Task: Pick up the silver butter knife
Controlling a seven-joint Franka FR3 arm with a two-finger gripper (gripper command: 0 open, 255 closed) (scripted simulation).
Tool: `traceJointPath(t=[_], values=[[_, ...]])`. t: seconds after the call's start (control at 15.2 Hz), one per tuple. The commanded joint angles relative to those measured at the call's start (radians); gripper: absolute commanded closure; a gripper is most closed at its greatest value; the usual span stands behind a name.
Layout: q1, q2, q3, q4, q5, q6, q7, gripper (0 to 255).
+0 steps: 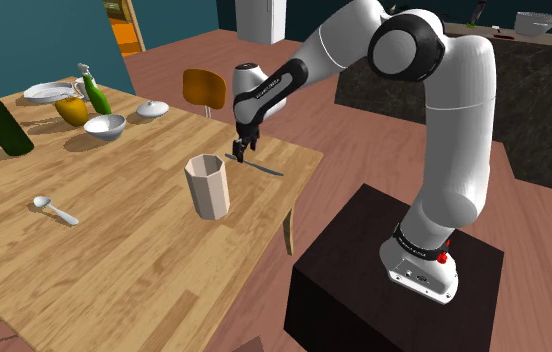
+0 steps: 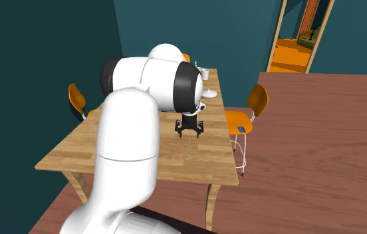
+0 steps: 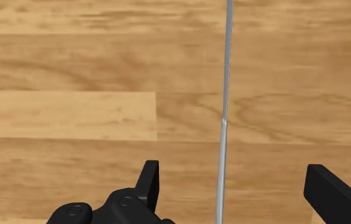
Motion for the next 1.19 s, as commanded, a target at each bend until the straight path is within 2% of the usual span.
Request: traceJointPath(t=[0.0,0.2,0.26,0.86,1.12], values=[[0.001,0.018,0.0,-0.002,-0.001,0.021,0.001,0],[0.001,0.032,-0.001,-0.005,-0.002,0.038,0.001,0],[0.001,0.031,-0.001,-0.008,-0.002,0.039,0.002,255],[0.001,0.032,-0.001,-0.005,-0.002,0.038,0.001,255],[0.0,-0.003,0.0,0.002,0.0,-0.004,0.0,255]])
